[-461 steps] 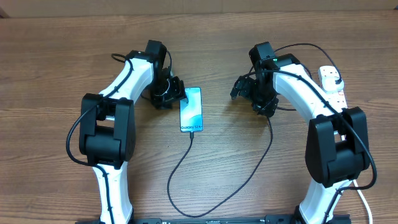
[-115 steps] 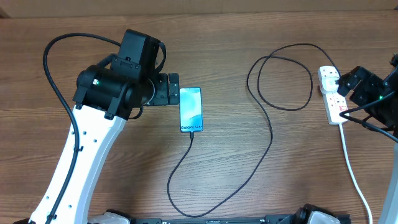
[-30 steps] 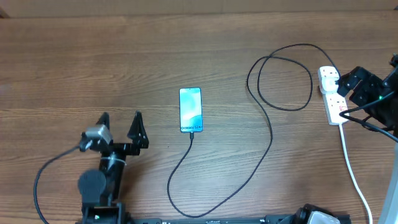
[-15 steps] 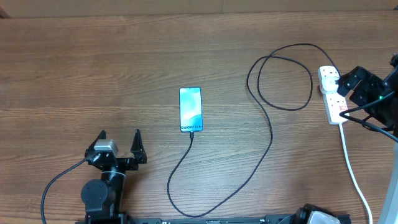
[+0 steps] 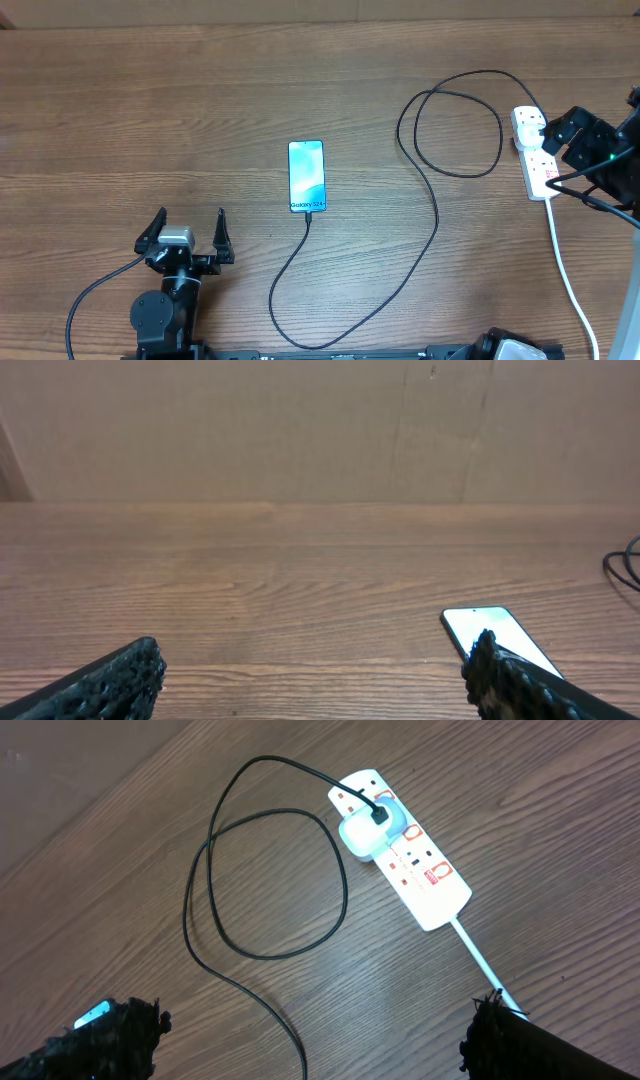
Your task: Plug charger to phone and switch on socket
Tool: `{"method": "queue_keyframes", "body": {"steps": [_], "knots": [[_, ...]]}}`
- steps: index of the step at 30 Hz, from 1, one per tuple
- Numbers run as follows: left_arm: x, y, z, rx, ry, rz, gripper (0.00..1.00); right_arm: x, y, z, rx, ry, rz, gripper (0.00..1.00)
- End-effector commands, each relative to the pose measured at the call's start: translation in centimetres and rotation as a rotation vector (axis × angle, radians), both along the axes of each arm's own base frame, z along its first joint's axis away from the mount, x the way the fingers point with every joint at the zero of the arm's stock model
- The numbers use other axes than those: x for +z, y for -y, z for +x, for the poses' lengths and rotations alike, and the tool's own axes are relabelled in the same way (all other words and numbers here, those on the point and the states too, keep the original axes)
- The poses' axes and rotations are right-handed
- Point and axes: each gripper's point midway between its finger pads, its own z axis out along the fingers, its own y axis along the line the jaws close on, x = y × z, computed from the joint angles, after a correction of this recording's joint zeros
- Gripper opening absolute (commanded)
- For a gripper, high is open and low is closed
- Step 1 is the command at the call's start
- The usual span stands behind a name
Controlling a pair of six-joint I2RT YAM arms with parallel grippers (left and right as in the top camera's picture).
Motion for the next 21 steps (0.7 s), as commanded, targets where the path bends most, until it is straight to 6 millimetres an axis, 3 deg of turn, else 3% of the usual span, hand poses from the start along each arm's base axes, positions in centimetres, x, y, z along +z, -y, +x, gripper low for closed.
{"method": "queue_keyframes", "body": {"steps": [1,17,21], "knots": [[0.0,-0.3,0.0,0.012,0.005,0.021,0.99,0.7,0.1,0.1,-0.005,0.018,-0.012,1.0],[0.0,-0.3,0.0,0.012,0.005,0.021,0.99,0.7,0.1,0.1,-0.005,0.02,-0.013,1.0],[0.0,-0.3,0.0,0.012,0.005,0.021,0.99,2.6,-0.4,1.2,0.003,0.14,-0.003,1.0]]}}
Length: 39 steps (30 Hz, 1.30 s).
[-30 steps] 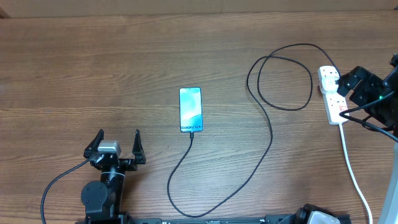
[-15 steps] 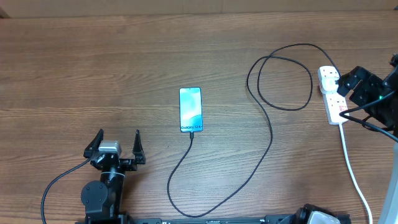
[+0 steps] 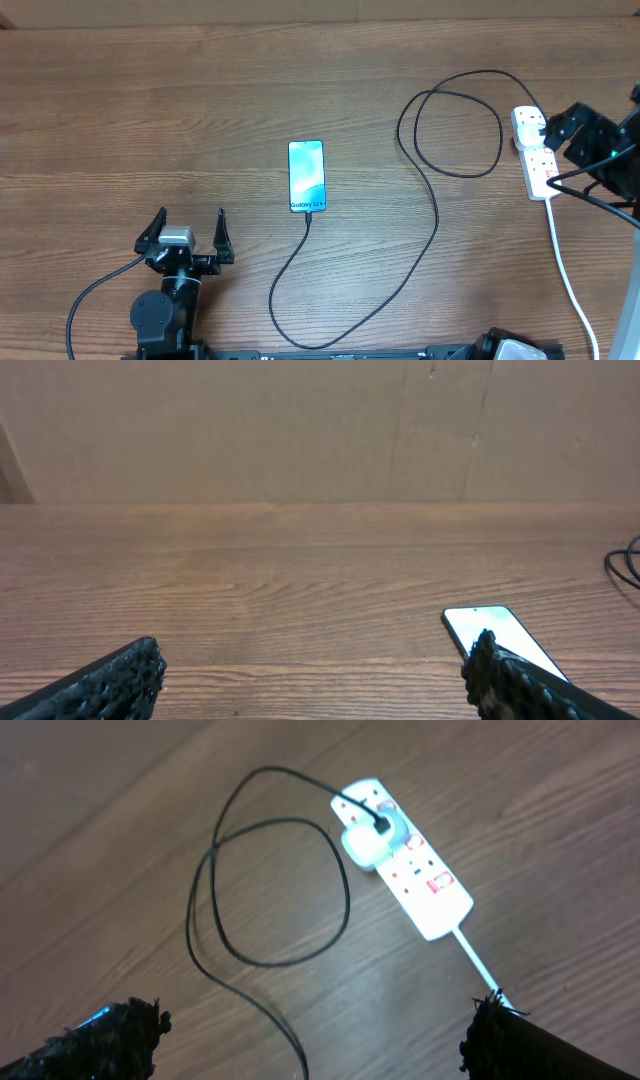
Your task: Plug charger to phone and switch on socket
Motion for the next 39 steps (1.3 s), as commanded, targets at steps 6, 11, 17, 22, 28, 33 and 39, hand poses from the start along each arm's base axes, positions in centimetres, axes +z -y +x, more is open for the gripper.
{"method": "queue_keyframes", "body": {"steps": [6,11,17,22,28,33,39], "knots": [[0.0,-0.3,0.0,0.012,0.004,0.016,0.99,4.1,-3.4,1.8,0.056,0.473,0.066,1.0],[0.0,-0.3,0.0,0.012,0.004,0.016,0.99,3.7,-7.1,0.6,0.159,0.81,0.026,1.0],[0.0,-0.3,0.0,0.012,0.004,0.016,0.99,-2.3,-9.3,-3.4,0.163,1.021,-0.047,1.0],[0.0,-0.3,0.0,0.012,0.004,0.016,1.0,-8.5,-9.6,-4.6,0.169,0.957,-0.032,1.0],[0.0,-0.3,0.0,0.012,0.004,0.016,0.99,-12.6,-9.4,-5.3,0.162,0.857,-0.038,1.0],[0.0,-0.3,0.0,0.012,0.004,0.016,0.99,-12.3,-9.4,-5.4,0.176,0.87,-0.067,1.0],[0.0,-0.3,0.0,0.012,0.004,0.016,0.99,-12.3,-9.4,-5.4,0.176,0.871,-0.067,1.0]]}}
